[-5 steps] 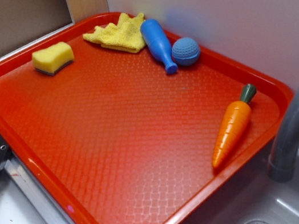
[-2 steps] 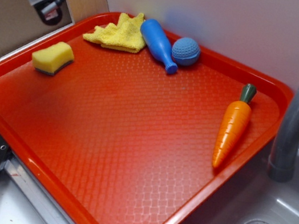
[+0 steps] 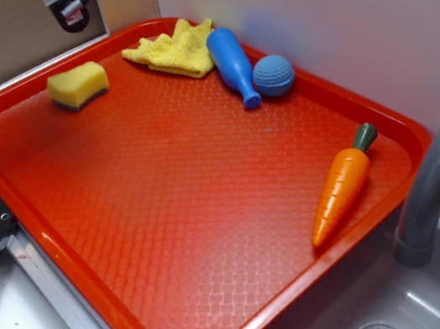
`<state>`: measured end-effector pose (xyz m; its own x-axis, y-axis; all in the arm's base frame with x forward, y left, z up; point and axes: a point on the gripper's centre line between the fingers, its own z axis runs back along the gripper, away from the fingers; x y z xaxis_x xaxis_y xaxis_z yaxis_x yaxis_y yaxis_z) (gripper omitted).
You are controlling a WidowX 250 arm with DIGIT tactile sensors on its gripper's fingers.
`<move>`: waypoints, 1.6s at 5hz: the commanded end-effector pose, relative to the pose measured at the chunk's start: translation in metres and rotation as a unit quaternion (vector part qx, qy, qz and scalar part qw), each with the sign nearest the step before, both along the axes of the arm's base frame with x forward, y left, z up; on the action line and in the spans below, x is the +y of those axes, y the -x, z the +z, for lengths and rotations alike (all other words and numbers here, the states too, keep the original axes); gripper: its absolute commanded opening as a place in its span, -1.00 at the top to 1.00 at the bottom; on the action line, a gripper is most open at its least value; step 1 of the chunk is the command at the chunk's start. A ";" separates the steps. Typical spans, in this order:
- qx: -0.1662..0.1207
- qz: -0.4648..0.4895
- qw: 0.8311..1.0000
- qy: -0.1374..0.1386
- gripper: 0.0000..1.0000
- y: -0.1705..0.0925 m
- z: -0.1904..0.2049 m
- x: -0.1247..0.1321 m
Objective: Grab the yellow cloth.
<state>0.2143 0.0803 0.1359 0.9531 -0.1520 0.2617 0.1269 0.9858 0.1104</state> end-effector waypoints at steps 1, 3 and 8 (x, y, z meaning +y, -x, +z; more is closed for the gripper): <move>-0.013 0.001 1.000 -0.005 -1.00 -0.004 0.009 0.003; -0.027 -0.082 0.995 -0.042 -1.00 -0.071 -0.061 -0.020; -0.033 -0.046 0.994 -0.098 1.00 -0.133 -0.093 0.007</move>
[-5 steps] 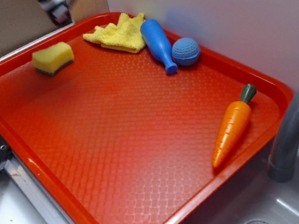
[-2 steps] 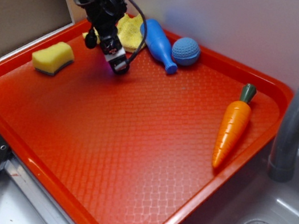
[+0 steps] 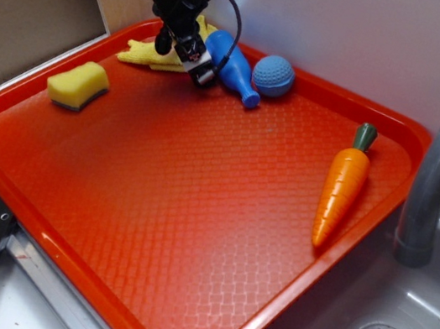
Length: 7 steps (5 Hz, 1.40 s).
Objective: Grab the yellow cloth.
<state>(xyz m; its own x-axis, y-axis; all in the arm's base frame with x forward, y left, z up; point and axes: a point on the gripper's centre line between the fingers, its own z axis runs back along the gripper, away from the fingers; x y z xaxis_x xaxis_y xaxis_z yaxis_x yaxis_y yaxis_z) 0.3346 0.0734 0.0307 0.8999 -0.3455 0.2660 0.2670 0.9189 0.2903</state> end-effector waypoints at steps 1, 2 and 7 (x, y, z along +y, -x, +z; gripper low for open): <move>-0.005 0.062 0.998 -0.008 1.00 -0.019 0.009 0.036; 0.001 0.094 0.995 -0.009 1.00 -0.020 0.005 0.056; 0.111 -0.004 0.990 0.089 1.00 0.092 0.163 -0.064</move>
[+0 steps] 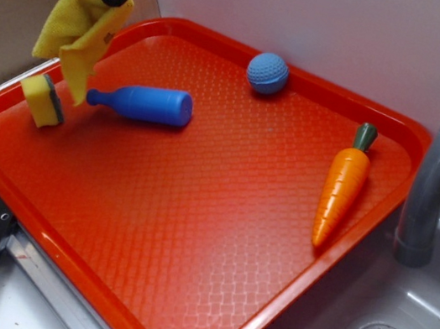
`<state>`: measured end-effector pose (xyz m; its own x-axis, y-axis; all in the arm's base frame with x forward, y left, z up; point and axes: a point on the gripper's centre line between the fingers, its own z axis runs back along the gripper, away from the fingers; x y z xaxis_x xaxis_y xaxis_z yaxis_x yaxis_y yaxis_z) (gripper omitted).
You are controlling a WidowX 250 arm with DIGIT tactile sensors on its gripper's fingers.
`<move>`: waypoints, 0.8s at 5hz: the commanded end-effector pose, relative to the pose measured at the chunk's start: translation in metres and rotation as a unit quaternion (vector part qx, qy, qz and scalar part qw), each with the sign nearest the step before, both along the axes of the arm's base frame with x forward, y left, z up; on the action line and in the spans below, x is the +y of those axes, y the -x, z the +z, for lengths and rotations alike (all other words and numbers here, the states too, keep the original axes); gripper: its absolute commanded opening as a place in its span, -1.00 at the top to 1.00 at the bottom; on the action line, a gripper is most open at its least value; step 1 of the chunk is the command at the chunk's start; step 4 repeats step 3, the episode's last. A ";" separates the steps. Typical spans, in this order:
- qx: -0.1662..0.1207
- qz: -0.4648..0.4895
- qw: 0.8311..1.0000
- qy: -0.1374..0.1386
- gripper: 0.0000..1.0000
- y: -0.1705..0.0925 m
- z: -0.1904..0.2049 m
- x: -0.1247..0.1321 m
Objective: Grab the yellow cloth.
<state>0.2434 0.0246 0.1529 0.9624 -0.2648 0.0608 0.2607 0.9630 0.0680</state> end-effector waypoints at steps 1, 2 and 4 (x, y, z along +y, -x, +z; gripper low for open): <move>-0.017 -0.056 0.998 0.031 1.00 0.004 0.045 -0.028; -0.015 -0.061 0.997 0.043 1.00 0.002 0.028 -0.039; -0.004 -0.060 0.998 0.027 1.00 -0.003 0.021 -0.035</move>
